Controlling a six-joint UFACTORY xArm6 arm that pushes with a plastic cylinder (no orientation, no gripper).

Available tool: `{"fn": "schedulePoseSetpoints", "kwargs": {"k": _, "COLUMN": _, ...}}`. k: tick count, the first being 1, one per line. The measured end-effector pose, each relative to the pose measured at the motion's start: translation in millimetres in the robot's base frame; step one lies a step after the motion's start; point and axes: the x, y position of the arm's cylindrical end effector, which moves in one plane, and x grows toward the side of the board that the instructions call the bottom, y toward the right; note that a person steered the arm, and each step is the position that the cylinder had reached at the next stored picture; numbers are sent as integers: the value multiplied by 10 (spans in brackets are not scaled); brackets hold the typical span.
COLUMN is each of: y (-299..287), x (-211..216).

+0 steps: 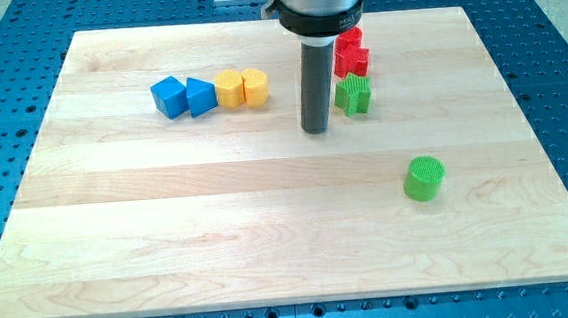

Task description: Slide the green star slightly to the right

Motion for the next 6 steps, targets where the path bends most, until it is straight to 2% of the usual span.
{"fn": "schedulePoseSetpoints", "kwargs": {"k": 1, "y": 14, "x": -136}}
{"fn": "schedulePoseSetpoints", "kwargs": {"k": 6, "y": 464, "x": -164}}
